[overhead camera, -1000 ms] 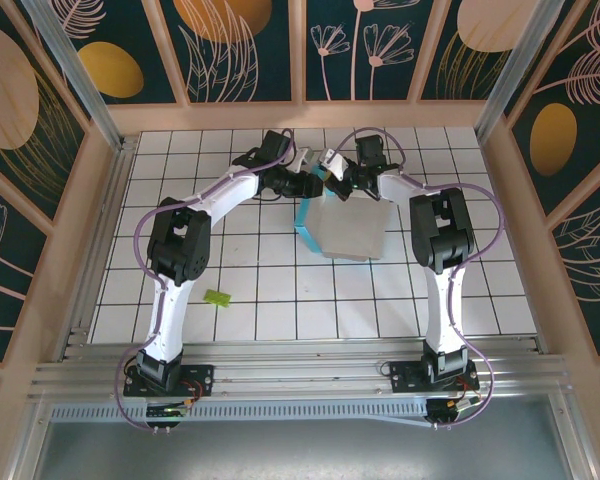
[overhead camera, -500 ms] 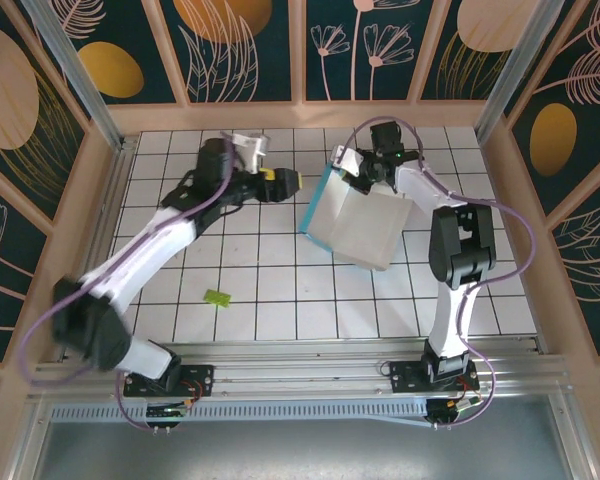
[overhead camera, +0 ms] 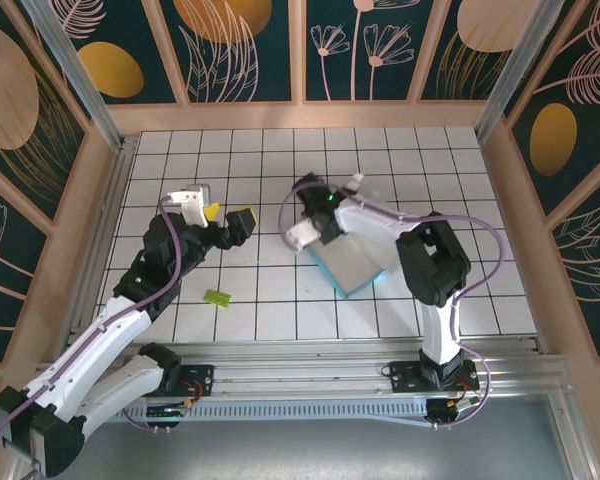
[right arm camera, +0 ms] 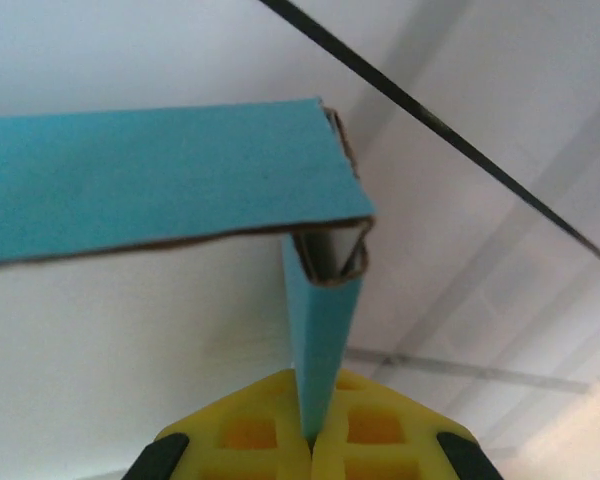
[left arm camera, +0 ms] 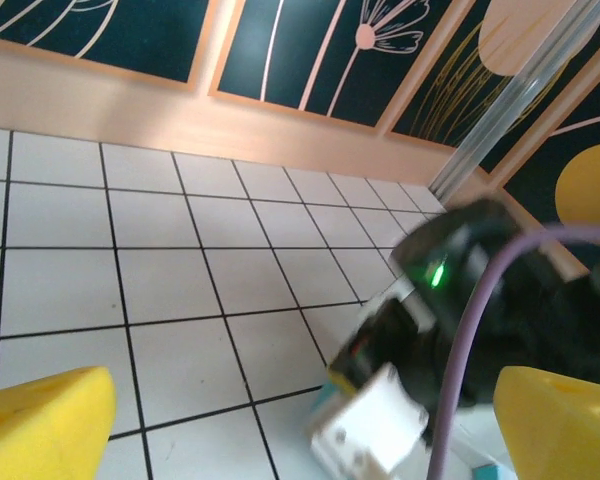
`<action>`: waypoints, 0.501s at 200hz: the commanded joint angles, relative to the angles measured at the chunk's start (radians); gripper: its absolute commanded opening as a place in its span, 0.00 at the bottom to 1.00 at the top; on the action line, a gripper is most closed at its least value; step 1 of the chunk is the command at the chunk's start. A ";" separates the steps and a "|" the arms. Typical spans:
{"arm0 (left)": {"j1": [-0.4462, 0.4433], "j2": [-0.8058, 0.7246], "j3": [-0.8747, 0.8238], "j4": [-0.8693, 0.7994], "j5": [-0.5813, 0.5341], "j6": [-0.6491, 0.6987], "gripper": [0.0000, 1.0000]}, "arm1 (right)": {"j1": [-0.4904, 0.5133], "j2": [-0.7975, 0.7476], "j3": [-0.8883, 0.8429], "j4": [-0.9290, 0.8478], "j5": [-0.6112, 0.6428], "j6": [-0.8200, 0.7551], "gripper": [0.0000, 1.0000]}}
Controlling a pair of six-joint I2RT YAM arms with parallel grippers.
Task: Fold the paper box
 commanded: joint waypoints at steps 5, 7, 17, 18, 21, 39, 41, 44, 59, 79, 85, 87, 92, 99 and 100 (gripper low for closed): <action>0.003 -0.077 -0.035 -0.027 -0.027 -0.015 0.97 | 0.028 0.044 -0.112 0.166 0.066 -0.048 0.00; 0.003 -0.082 -0.039 -0.029 -0.028 -0.015 0.97 | 0.031 0.047 -0.116 0.175 0.062 -0.047 0.00; 0.003 -0.107 -0.053 -0.040 -0.040 -0.019 0.97 | 0.041 0.060 -0.143 0.210 0.054 -0.044 0.00; 0.003 -0.108 -0.055 -0.041 -0.041 -0.019 0.97 | 0.041 0.062 -0.146 0.212 0.053 -0.044 0.00; 0.003 -0.116 -0.059 -0.045 -0.043 -0.019 0.97 | 0.043 0.066 -0.151 0.220 0.053 -0.043 0.00; 0.003 -0.146 -0.069 -0.073 -0.066 -0.024 0.97 | 0.049 0.081 -0.162 0.229 0.019 -0.021 0.00; 0.003 -0.148 -0.068 -0.076 -0.069 -0.025 0.97 | 0.049 0.080 -0.162 0.228 0.017 -0.021 0.00; 0.003 -0.151 -0.068 -0.078 -0.073 -0.024 0.97 | 0.049 0.080 -0.164 0.234 0.016 -0.020 0.01; 0.004 -0.157 -0.072 -0.071 -0.078 -0.030 0.97 | 0.049 0.078 -0.170 0.268 0.017 -0.018 0.05; 0.003 -0.133 -0.051 -0.058 -0.078 -0.030 0.97 | 0.046 0.063 -0.156 0.296 0.017 -0.030 0.14; 0.003 -0.122 -0.039 -0.056 -0.075 -0.025 0.97 | 0.042 0.054 -0.151 0.295 0.015 -0.043 0.16; 0.003 -0.118 -0.036 -0.056 -0.074 -0.024 0.97 | 0.043 0.051 -0.151 0.296 0.015 -0.049 0.16; 0.003 -0.109 -0.026 -0.056 -0.073 -0.020 0.97 | 0.041 0.043 -0.151 0.304 0.018 -0.062 0.18; 0.003 -0.096 -0.015 -0.056 -0.071 -0.013 0.97 | 0.041 0.030 -0.153 0.316 0.025 -0.078 0.19; 0.003 -0.095 -0.013 -0.056 -0.072 -0.011 0.97 | 0.041 0.027 -0.154 0.318 0.025 -0.079 0.19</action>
